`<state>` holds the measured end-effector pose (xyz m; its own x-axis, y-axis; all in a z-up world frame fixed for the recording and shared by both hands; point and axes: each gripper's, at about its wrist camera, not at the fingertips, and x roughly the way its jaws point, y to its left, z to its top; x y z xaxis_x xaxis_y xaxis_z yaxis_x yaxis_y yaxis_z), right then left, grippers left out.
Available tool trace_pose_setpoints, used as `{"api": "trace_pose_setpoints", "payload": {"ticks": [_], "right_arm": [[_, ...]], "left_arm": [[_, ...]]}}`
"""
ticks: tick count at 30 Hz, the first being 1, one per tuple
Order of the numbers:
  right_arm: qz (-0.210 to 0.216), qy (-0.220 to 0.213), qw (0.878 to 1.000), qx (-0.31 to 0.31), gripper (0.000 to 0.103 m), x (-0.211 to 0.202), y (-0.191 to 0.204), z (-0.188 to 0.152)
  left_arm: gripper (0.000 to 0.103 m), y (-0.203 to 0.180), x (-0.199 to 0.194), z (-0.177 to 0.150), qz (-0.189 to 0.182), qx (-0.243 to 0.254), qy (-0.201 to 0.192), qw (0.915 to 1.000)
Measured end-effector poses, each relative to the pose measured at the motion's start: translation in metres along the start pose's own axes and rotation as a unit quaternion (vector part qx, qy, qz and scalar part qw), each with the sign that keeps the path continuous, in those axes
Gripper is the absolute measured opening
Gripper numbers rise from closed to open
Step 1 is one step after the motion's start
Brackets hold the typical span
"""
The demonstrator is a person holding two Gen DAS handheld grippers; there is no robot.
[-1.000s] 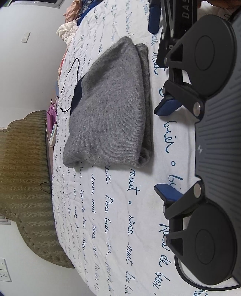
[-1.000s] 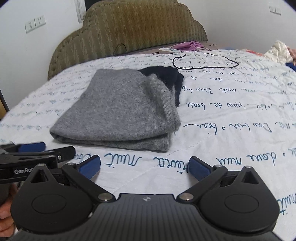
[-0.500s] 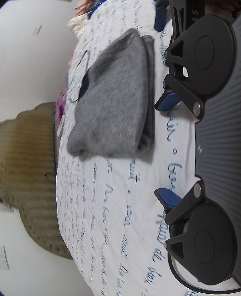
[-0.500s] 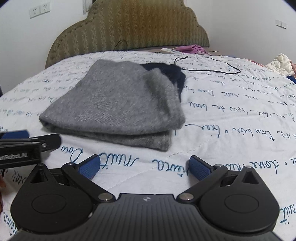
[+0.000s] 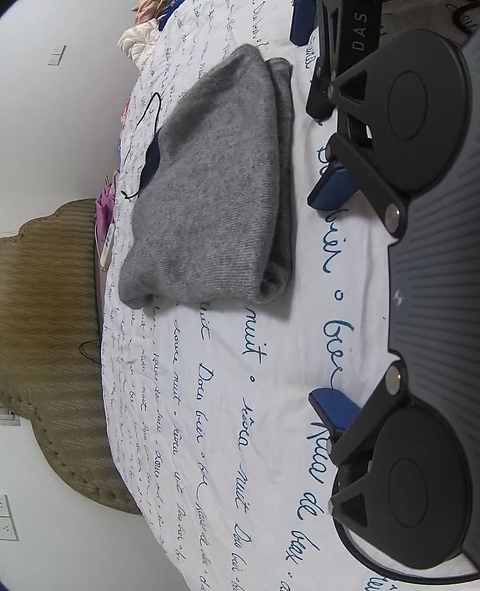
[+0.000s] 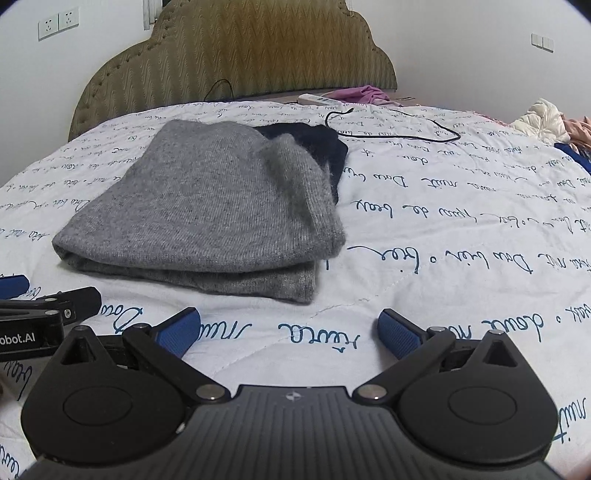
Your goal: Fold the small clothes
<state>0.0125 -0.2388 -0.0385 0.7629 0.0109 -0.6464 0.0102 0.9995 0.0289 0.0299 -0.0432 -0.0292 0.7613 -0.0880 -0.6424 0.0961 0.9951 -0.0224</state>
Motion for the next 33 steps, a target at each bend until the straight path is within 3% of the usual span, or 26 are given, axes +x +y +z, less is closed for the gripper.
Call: {"api": "trace_pose_setpoints", "payload": {"ticks": [33], "right_arm": [[0.0,0.0,1.0,0.0,0.103,0.0001,0.0003,0.0]], "left_arm": [[0.103,-0.0012,0.0015,0.0004,0.002,0.003,0.001,1.0]]}}
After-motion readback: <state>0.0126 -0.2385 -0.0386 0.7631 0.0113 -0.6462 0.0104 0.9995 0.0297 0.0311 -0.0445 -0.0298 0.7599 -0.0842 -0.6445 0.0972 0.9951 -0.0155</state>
